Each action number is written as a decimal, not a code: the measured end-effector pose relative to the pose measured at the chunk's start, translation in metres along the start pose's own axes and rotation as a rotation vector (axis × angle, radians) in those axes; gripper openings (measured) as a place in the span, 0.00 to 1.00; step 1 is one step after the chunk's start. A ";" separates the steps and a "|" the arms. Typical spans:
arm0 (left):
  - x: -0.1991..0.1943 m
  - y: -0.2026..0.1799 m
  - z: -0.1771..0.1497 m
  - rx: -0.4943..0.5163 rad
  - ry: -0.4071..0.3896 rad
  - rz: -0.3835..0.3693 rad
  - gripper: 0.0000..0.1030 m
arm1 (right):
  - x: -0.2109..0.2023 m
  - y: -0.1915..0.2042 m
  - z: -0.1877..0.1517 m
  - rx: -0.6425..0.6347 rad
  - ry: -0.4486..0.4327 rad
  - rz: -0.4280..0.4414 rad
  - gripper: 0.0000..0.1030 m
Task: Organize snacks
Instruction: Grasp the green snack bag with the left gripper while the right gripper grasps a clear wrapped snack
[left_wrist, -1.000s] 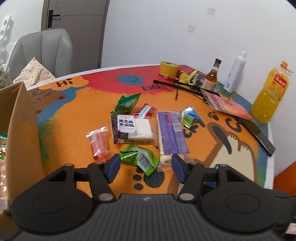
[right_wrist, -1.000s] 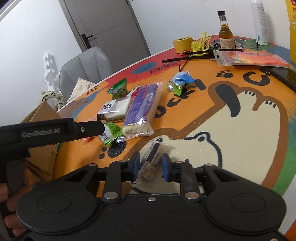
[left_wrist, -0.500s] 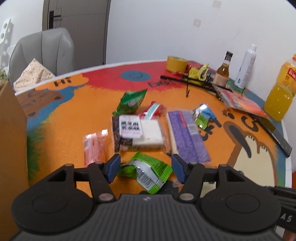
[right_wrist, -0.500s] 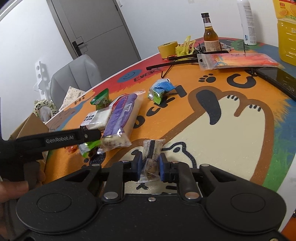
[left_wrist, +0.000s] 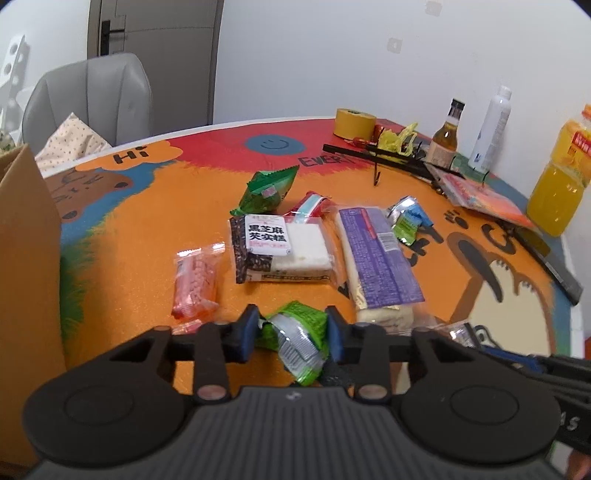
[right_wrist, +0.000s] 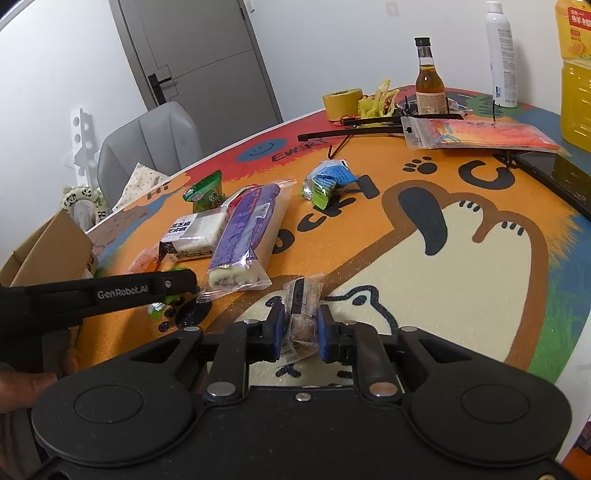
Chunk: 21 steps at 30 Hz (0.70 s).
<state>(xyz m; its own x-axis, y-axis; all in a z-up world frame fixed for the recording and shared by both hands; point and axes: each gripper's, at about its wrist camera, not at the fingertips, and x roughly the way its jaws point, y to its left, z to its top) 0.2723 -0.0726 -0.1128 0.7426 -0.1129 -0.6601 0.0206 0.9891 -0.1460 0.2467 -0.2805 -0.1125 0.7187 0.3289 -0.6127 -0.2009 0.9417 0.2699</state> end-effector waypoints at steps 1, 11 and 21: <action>-0.002 0.000 0.000 -0.001 0.002 -0.008 0.33 | -0.001 0.000 0.000 0.003 0.000 0.001 0.16; -0.027 -0.001 -0.001 -0.013 -0.034 -0.047 0.30 | -0.013 0.007 0.002 0.012 -0.035 0.007 0.16; -0.061 0.002 0.011 -0.011 -0.102 -0.065 0.30 | -0.027 0.026 0.012 -0.015 -0.084 0.036 0.16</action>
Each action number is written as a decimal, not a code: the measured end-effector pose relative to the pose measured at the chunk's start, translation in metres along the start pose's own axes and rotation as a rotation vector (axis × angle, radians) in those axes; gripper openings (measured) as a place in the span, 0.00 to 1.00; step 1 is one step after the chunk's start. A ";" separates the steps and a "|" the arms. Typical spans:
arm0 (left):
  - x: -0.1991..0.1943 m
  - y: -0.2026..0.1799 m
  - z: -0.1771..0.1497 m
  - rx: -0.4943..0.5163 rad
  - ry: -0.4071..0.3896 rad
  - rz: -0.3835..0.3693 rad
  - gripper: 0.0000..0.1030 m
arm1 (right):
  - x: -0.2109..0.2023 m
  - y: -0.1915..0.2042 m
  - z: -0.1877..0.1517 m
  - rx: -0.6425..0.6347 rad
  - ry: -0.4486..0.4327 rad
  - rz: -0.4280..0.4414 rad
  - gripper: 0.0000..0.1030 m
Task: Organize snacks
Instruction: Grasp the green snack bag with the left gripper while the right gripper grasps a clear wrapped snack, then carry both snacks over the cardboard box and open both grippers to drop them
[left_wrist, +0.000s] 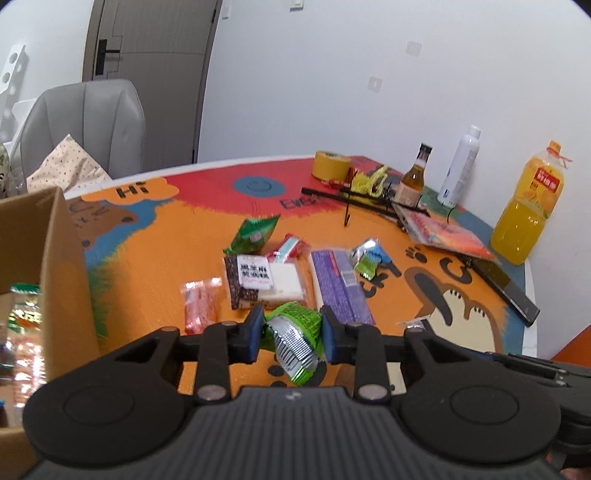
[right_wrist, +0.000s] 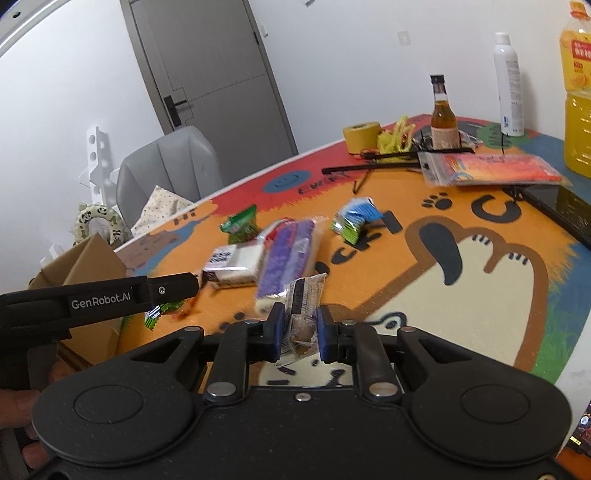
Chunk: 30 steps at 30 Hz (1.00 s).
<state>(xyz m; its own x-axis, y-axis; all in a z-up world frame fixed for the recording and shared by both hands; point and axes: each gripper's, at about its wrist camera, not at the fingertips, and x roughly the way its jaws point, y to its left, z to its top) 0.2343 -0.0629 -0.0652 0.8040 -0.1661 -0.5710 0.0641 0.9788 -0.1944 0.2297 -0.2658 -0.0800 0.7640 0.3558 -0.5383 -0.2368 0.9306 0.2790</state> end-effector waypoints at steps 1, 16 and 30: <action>-0.003 0.001 0.001 0.000 -0.007 0.001 0.30 | -0.001 0.002 0.001 -0.002 -0.004 0.002 0.16; -0.056 0.022 0.021 -0.023 -0.088 0.005 0.30 | -0.012 0.040 0.017 -0.061 -0.068 0.072 0.16; -0.093 0.057 0.022 -0.056 -0.124 0.045 0.30 | -0.020 0.076 0.025 -0.096 -0.095 0.130 0.16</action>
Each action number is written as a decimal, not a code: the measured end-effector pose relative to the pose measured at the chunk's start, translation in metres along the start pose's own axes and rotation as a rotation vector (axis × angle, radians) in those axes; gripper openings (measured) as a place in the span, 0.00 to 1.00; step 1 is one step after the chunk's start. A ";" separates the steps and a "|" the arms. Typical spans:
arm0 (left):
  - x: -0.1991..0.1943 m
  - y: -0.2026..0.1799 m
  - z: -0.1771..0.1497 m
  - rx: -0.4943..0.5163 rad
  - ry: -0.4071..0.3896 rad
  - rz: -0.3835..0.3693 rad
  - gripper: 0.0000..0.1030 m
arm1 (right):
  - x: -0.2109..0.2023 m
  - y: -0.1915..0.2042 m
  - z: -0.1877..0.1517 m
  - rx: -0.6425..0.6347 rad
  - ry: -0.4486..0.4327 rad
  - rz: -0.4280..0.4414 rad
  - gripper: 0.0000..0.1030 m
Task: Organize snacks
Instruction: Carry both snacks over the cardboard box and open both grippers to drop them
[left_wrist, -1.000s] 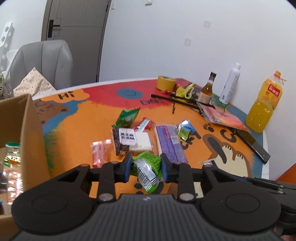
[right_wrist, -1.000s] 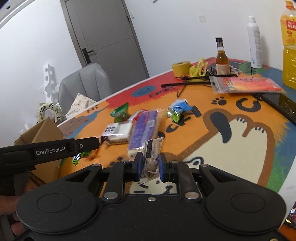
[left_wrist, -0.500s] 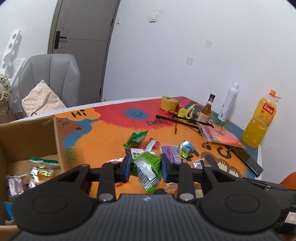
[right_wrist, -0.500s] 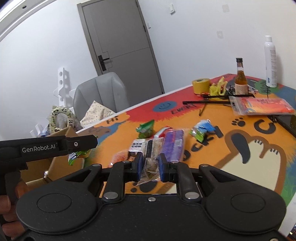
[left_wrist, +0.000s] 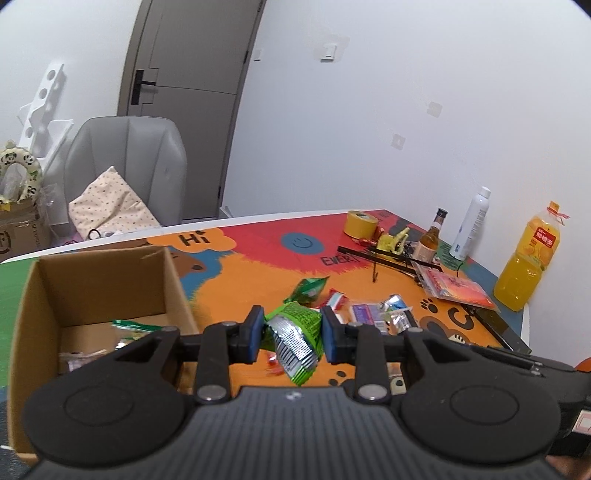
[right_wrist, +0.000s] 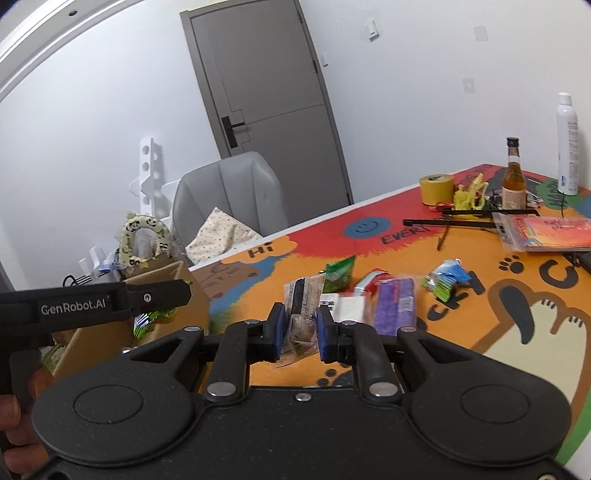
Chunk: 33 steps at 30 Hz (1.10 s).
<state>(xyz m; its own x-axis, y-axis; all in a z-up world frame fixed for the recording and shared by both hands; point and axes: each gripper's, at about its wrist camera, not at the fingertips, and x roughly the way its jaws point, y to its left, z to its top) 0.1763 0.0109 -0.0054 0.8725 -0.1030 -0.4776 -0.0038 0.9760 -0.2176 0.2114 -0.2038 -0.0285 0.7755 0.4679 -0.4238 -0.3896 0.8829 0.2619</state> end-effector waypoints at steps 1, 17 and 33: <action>-0.002 0.003 0.000 -0.003 -0.002 0.003 0.30 | 0.000 0.002 0.001 -0.003 -0.001 0.004 0.16; -0.034 0.060 -0.002 -0.069 0.002 0.078 0.30 | 0.010 0.056 0.003 -0.058 0.011 0.082 0.16; -0.041 0.112 -0.006 -0.143 0.095 0.140 0.33 | 0.030 0.109 0.010 -0.114 0.038 0.184 0.16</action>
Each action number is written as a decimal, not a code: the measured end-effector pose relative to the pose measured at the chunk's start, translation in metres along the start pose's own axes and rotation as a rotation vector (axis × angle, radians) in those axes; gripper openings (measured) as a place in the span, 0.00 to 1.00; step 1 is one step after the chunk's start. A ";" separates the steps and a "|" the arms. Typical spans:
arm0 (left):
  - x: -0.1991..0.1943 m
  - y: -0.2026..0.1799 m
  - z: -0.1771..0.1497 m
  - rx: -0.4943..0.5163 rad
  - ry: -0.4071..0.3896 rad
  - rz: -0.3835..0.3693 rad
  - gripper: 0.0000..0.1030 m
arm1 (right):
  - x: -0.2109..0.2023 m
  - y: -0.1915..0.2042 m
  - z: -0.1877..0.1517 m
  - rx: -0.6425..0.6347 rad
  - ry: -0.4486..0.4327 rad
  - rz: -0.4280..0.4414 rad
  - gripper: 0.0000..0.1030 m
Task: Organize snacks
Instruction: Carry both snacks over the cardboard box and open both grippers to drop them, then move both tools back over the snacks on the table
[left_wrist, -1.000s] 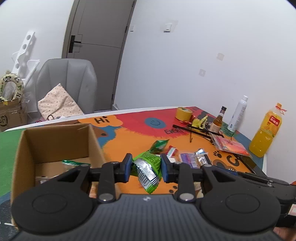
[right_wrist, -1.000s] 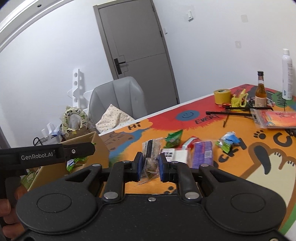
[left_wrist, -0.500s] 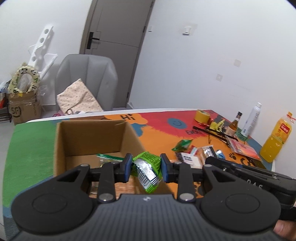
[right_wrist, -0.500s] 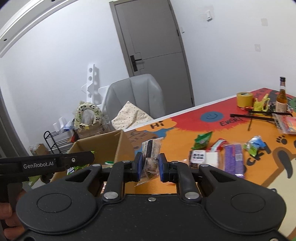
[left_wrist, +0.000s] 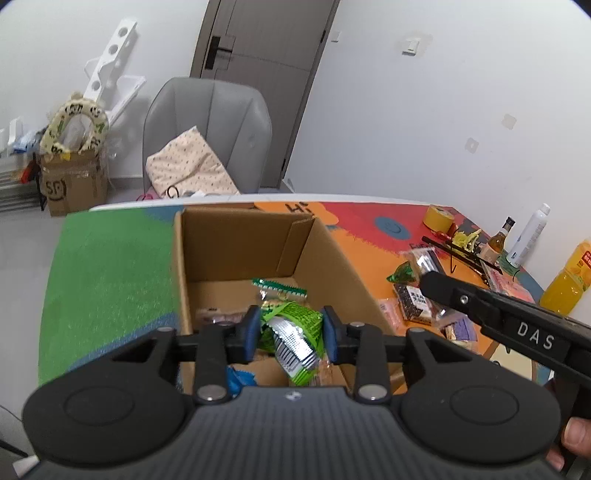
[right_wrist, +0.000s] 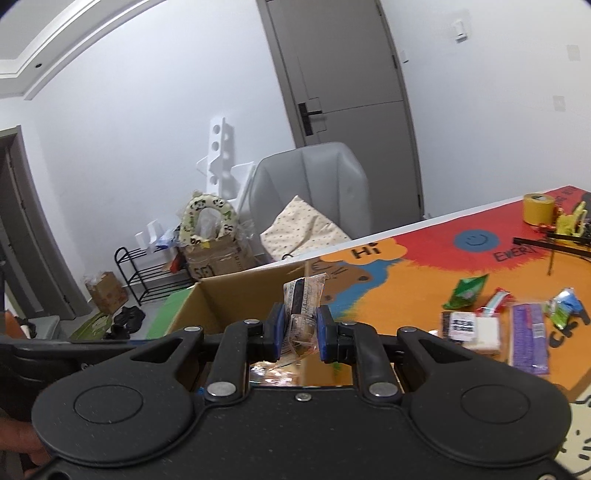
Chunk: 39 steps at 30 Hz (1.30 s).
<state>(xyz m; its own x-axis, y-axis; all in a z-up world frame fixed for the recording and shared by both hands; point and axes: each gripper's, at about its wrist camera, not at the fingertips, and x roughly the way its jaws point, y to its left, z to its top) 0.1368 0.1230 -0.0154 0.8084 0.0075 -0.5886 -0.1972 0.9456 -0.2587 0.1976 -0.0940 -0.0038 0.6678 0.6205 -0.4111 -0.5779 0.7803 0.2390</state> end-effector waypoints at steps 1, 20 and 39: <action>0.000 0.003 -0.001 -0.005 0.001 0.001 0.34 | 0.002 0.002 0.000 -0.002 0.003 0.005 0.16; -0.016 0.016 0.005 -0.047 -0.067 0.051 0.80 | 0.008 0.012 0.004 0.027 0.036 0.087 0.46; 0.001 -0.030 0.001 0.007 -0.039 -0.032 0.90 | -0.026 -0.039 -0.007 0.074 0.007 -0.055 0.95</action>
<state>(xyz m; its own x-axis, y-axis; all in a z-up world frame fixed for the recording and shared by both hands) 0.1441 0.0953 -0.0079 0.8355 -0.0103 -0.5494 -0.1670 0.9478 -0.2718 0.1994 -0.1414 -0.0086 0.6940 0.5764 -0.4314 -0.5041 0.8168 0.2804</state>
